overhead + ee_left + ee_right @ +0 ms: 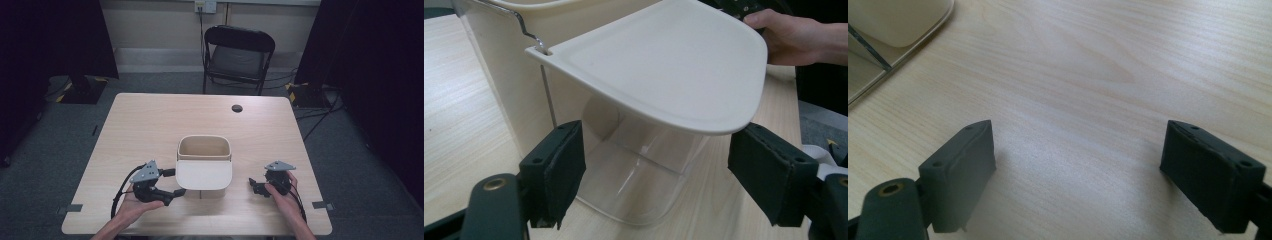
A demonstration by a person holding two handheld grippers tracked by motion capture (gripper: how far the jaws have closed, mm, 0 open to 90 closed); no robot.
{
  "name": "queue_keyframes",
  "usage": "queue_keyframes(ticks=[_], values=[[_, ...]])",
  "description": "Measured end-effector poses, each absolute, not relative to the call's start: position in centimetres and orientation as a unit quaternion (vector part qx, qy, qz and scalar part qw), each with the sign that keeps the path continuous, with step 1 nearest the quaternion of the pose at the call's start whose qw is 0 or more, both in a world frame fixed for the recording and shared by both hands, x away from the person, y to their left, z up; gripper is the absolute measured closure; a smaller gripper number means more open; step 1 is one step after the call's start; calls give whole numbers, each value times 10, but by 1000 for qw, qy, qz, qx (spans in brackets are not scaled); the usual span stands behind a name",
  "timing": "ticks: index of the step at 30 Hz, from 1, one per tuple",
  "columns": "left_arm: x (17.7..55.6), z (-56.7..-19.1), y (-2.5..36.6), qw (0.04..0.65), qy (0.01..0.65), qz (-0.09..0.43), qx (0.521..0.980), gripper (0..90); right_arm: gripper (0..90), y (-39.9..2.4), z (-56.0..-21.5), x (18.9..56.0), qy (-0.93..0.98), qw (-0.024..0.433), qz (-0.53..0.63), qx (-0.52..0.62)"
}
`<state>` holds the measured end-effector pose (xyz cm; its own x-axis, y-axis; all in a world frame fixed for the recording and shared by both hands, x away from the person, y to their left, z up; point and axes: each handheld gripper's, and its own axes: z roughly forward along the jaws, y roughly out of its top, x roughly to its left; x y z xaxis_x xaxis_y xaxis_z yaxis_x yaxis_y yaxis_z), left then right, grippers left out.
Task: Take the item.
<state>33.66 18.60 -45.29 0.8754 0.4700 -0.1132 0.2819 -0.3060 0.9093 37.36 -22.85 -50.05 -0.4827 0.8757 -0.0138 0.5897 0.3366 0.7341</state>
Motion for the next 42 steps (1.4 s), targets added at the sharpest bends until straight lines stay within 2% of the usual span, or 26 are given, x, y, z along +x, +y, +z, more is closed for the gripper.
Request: queue_keyframes(ticks=[42], values=[[333,-441,191,571,235,92,781,216,135,-228,-501,374,790,209,342,464]])
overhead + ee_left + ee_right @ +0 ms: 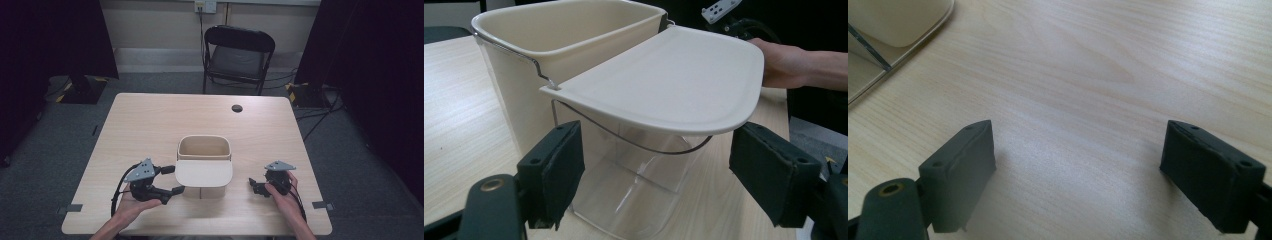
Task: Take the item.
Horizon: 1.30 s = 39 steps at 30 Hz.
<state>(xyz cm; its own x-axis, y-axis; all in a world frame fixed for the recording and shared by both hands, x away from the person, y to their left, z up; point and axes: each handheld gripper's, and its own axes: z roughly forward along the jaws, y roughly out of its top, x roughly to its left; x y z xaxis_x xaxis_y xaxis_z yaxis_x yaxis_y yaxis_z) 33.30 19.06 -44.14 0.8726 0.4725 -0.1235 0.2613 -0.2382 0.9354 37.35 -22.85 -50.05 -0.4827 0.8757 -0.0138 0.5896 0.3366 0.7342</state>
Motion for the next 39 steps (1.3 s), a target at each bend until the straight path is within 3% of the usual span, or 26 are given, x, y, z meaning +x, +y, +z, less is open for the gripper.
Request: queue_keyframes(ticks=[39], values=[[332,-432,192,589,245,100,764,235,135,-228,-500,374,790,209,342,464]])
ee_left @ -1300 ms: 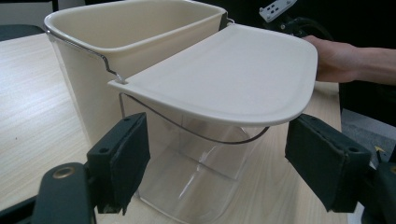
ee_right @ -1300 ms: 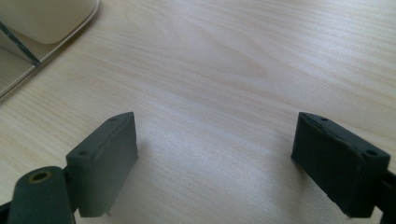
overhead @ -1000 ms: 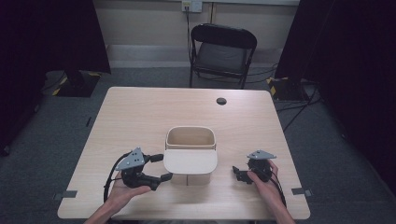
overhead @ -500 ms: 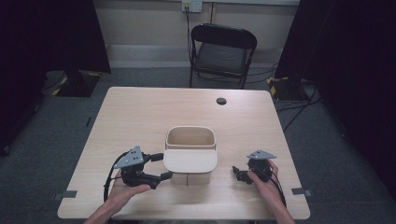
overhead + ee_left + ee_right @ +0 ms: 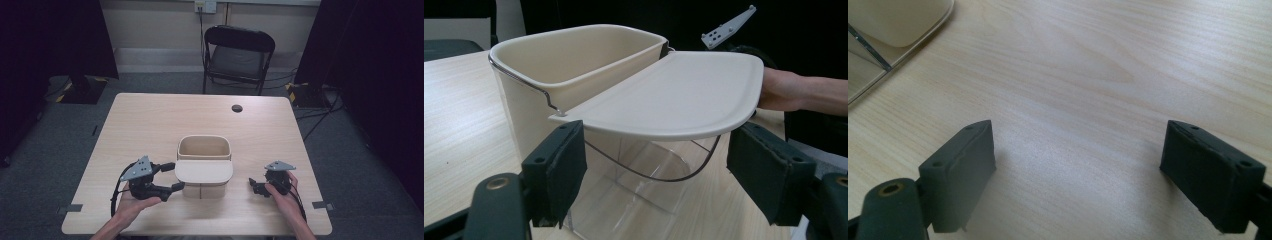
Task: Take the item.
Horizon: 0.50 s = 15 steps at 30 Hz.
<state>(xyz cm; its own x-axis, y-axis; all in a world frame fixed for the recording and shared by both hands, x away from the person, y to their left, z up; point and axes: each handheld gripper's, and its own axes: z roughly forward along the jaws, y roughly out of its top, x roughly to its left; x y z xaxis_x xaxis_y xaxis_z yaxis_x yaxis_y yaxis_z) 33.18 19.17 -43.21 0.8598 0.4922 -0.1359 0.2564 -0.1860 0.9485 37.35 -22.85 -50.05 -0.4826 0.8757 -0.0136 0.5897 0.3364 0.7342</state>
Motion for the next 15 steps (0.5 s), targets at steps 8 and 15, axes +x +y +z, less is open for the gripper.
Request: queue_keyframes(ticks=[8,15], values=[[333,-430,191,592,242,96,763,227,135,-228,-501,374,790,209,342,464],[336,-429,191,593,244,91,762,228,135,-229,-500,374,791,209,342,463]])
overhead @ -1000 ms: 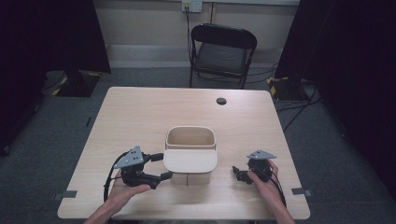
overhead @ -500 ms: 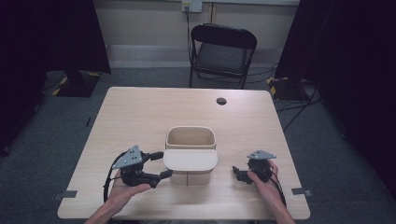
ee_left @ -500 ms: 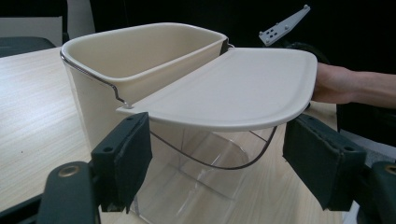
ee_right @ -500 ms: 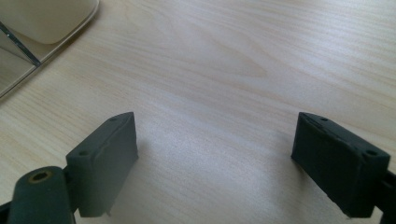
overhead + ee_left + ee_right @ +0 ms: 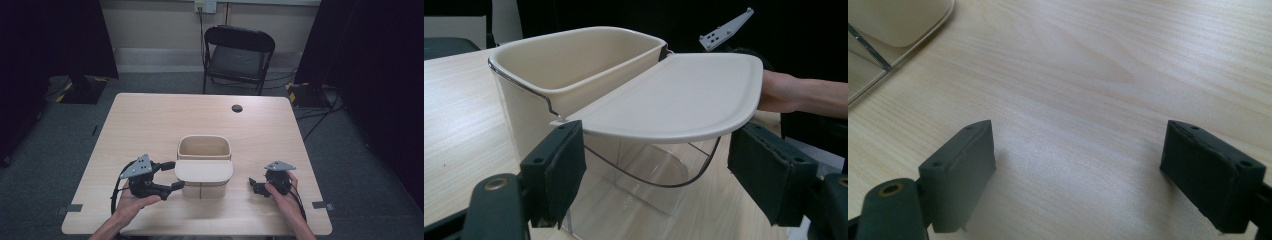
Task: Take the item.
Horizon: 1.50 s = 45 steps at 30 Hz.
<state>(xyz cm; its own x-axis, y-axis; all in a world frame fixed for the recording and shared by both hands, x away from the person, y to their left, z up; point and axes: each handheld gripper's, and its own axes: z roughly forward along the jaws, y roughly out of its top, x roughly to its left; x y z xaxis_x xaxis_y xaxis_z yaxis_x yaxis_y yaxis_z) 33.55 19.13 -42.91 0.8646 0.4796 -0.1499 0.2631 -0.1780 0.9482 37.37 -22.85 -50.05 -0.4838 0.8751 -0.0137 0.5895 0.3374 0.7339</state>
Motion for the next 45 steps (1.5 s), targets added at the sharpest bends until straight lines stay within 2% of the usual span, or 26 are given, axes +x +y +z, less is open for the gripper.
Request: queue_keyframes(ticks=[8,25,45], values=[[340,-424,189,596,239,98,760,206,134,-229,-500,374,791,209,342,463],[341,-420,190,585,236,105,769,217,134,-229,-501,374,791,209,342,463],[344,-415,190,595,228,96,764,213,134,-229,-501,374,791,209,342,463]])
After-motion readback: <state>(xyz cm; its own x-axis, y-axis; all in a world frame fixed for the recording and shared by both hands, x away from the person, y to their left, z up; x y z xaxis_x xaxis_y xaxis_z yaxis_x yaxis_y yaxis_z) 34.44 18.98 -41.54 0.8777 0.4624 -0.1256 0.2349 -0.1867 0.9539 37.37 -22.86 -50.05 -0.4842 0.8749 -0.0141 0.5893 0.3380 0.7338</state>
